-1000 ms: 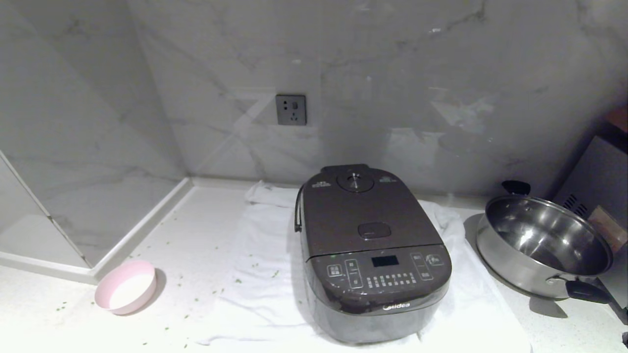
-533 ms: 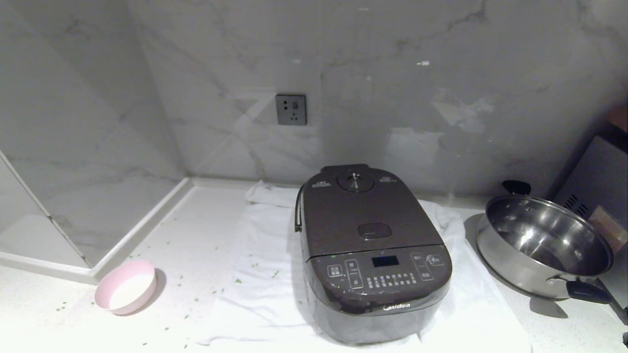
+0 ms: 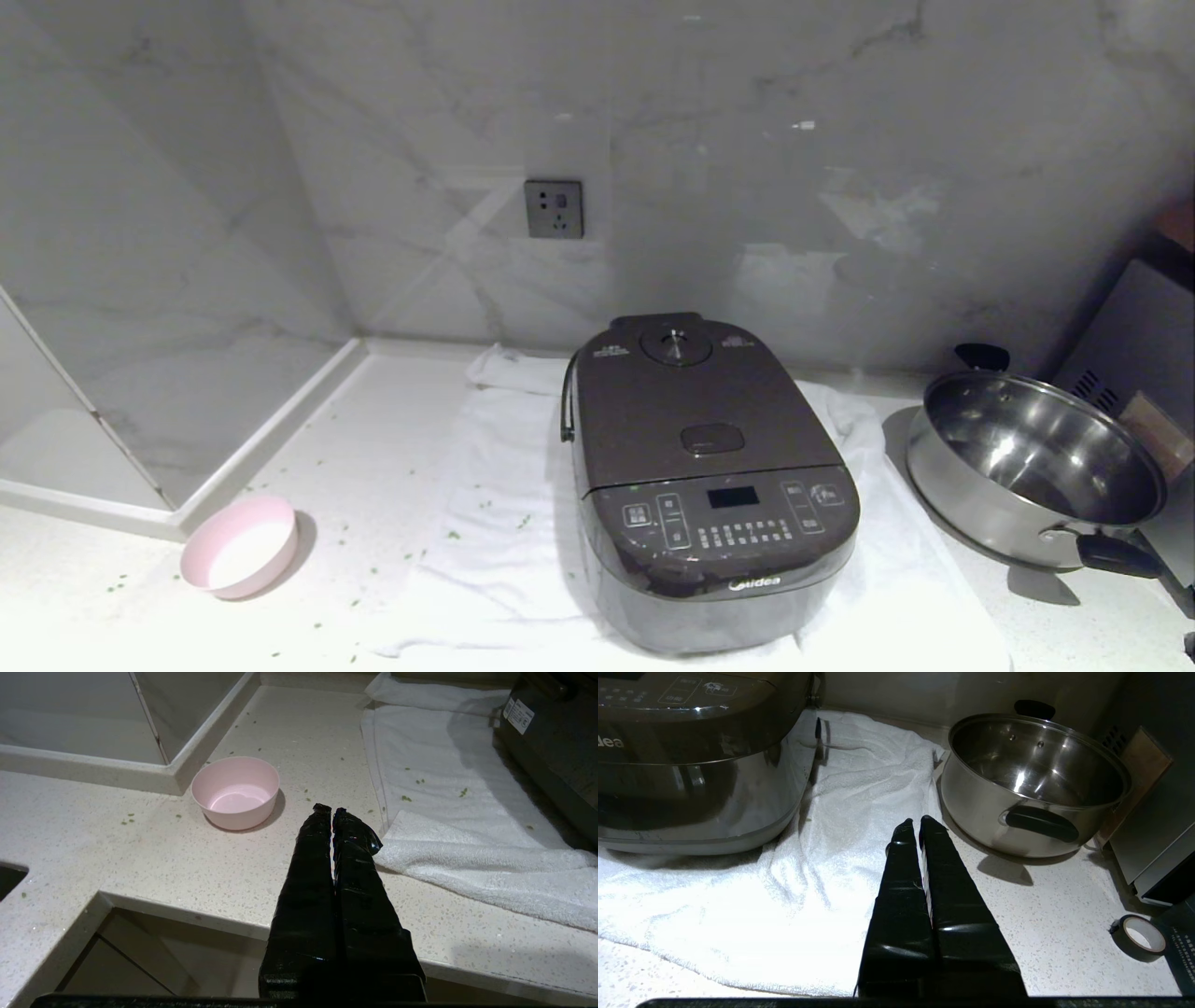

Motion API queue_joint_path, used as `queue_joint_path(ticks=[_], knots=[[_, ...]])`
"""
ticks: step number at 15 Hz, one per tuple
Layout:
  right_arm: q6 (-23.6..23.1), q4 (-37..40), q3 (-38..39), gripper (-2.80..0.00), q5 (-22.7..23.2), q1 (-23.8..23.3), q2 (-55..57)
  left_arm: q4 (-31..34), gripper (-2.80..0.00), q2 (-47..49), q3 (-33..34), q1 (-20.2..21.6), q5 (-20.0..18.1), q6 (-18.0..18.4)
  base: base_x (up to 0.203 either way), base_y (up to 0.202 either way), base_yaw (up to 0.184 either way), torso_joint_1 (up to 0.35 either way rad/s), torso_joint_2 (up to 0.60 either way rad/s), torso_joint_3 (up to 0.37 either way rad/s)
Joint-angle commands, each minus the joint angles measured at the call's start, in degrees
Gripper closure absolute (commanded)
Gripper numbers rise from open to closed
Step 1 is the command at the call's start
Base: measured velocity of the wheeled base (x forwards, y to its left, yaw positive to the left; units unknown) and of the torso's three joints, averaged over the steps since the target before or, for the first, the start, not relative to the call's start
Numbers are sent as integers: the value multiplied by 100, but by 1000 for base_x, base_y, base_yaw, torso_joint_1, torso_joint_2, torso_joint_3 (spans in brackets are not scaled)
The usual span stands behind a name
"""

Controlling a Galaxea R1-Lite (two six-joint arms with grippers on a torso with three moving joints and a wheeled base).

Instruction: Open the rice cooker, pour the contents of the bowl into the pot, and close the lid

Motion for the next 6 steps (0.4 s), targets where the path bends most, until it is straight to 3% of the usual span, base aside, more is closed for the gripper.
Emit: queue_joint_path(ticks=[1, 6], knots=[[37, -28, 11, 0, -7, 5, 0, 7, 0, -1, 1, 0, 2, -4, 0, 0, 0, 0, 0, 0], [196, -31, 11, 0, -20, -3, 0, 3, 0, -1, 1, -6, 10, -74, 0, 0, 0, 0, 0, 0]])
